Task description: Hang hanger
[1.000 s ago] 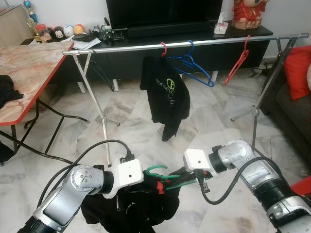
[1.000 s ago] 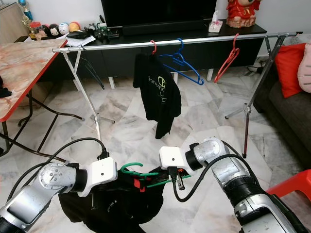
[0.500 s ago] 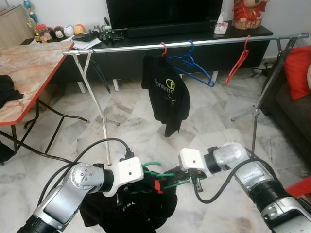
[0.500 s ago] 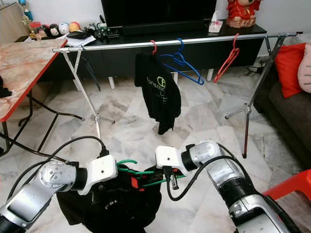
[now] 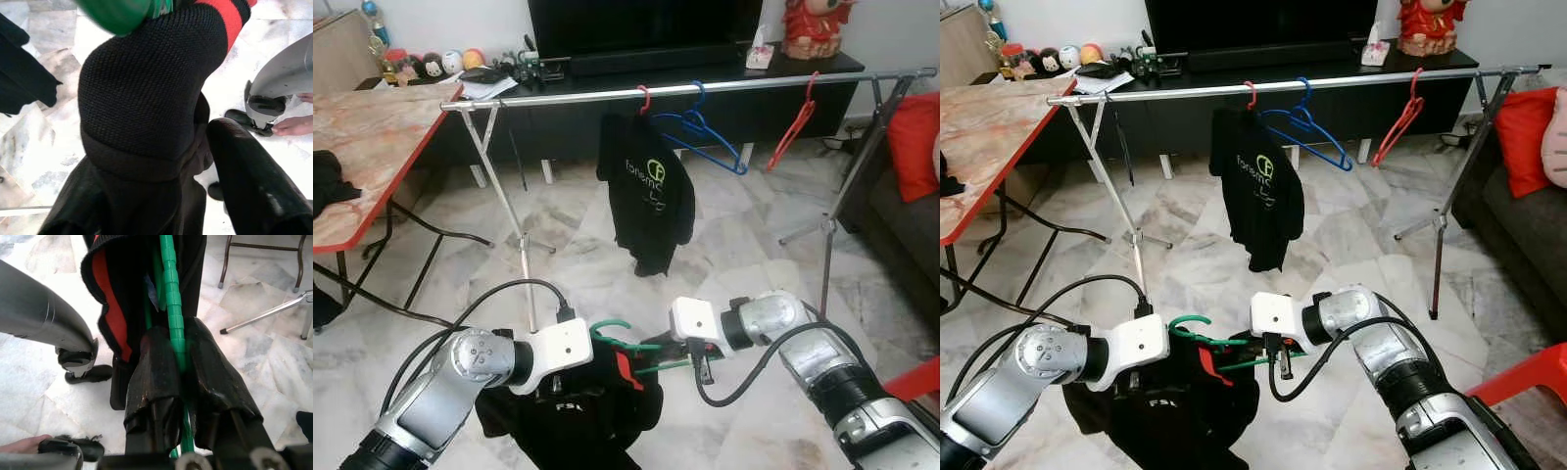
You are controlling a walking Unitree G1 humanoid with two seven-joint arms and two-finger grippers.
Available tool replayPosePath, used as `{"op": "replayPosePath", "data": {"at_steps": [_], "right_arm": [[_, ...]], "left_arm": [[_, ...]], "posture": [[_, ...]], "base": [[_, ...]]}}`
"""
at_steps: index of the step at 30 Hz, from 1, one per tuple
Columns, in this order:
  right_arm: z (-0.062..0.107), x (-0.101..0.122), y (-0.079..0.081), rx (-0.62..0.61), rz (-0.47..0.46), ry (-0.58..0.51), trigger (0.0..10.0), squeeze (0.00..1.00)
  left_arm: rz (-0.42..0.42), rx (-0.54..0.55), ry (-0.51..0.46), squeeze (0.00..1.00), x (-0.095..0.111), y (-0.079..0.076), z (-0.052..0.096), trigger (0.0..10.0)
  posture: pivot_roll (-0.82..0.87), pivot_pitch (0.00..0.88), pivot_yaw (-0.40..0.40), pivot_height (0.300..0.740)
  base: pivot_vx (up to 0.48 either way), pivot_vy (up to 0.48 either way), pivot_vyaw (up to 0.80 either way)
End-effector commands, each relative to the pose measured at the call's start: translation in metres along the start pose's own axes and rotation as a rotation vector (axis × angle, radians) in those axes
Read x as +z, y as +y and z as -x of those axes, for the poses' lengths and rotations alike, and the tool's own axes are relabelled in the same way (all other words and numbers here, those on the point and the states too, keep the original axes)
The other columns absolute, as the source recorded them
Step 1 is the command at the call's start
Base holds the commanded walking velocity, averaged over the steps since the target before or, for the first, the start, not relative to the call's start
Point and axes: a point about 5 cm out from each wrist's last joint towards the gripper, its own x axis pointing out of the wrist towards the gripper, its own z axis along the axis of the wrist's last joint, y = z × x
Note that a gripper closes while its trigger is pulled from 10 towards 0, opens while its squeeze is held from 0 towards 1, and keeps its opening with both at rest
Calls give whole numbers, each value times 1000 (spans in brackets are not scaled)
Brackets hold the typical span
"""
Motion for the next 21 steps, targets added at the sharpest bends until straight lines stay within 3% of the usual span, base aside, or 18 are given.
{"op": "replayPosePath", "data": {"at_steps": [1,5,8,11,21], "right_arm": [[3,11,-12,-64,35,-28,0,0],[2,12,-15,-95,29,-40,0,0],[-1,14,-20,-190,17,-70,0,0],[-3,14,-26,-292,-42,-107,0,0],[-8,5,-31,-504,-184,-139,0,0]], "left_arm": [[-25,30,23,1000,-1,6,1,10000],[-29,55,26,1000,-2,9,1,10000],[-36,122,21,1000,-2,15,3,10000],[-47,216,6,1000,0,25,4,10000],[-76,377,-71,1000,13,39,0,10000]], "posture": [[-72,6,71,740],[-69,12,74,740],[-70,14,75,740],[-68,21,75,740],[-70,33,75,740]], "base": [[0,0,0],[0,0,0],[0,0,0],[0,0,0],[0,0,0]]}}
